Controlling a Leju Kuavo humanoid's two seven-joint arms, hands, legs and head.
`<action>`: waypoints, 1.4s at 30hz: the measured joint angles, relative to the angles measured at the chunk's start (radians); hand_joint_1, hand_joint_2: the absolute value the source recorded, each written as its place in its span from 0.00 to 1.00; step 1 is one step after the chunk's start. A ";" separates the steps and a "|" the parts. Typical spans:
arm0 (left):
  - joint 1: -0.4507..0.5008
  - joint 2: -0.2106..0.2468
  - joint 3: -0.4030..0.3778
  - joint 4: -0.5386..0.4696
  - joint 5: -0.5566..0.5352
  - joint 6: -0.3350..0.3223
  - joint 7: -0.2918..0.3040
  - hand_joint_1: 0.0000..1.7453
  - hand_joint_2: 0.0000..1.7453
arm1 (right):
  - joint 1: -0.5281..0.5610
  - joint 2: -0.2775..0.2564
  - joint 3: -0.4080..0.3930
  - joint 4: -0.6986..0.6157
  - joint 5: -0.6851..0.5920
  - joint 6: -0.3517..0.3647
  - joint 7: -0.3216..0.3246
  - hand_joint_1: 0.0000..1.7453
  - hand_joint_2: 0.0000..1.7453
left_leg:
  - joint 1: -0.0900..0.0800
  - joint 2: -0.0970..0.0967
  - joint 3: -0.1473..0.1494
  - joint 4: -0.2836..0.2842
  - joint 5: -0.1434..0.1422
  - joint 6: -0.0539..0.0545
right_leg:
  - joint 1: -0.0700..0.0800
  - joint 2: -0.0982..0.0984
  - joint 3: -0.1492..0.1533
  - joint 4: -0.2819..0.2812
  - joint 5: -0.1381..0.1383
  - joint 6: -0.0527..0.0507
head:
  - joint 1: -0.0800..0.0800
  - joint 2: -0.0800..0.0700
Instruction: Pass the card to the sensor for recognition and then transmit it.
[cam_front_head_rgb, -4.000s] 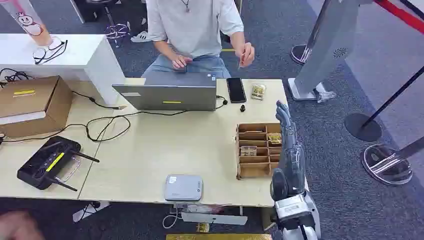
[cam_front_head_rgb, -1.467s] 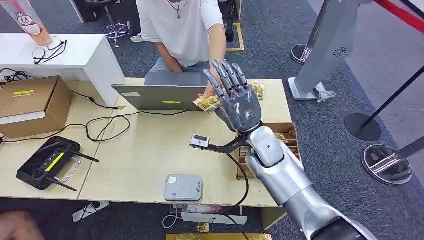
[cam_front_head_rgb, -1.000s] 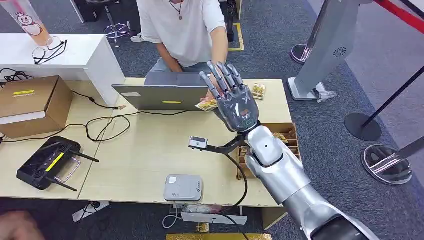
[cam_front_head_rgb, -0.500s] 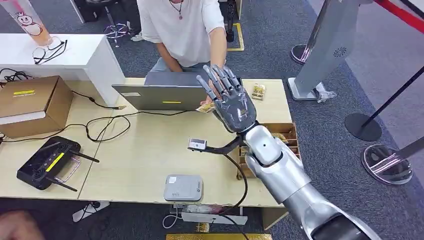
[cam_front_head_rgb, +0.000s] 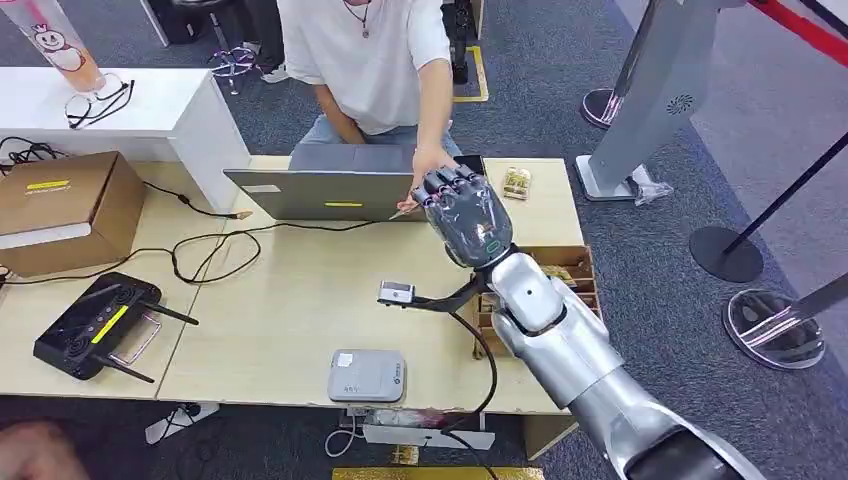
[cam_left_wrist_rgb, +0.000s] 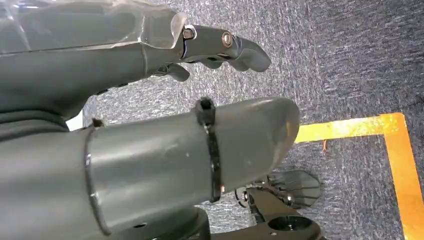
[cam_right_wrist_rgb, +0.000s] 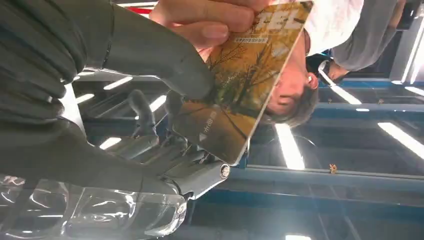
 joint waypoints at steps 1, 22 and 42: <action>0.000 0.000 0.000 0.000 0.000 0.000 -0.001 0.00 0.00 | 0.000 0.000 0.001 0.000 0.000 0.000 0.000 0.98 1.00 | 0.000 0.000 0.000 0.000 0.000 0.000 | 0.000 0.000 0.000 0.000 0.000 0.000 | 0.000 0.000; 0.000 -0.001 0.000 0.000 -0.001 0.001 0.001 0.00 0.00 | 0.003 -0.003 0.003 0.000 -0.026 0.011 -0.035 1.00 1.00 | 0.000 0.000 0.000 0.000 0.000 0.000 | 0.000 0.000 0.000 0.000 0.000 0.000 | 0.000 0.000; 0.013 0.007 0.025 0.001 0.016 -0.013 -0.011 0.00 0.00 | 0.043 -0.027 0.059 -0.169 -0.667 0.625 -0.269 1.00 1.00 | 0.000 0.000 0.000 0.000 0.000 0.000 | 0.000 0.000 0.000 0.000 0.000 0.000 | 0.000 0.000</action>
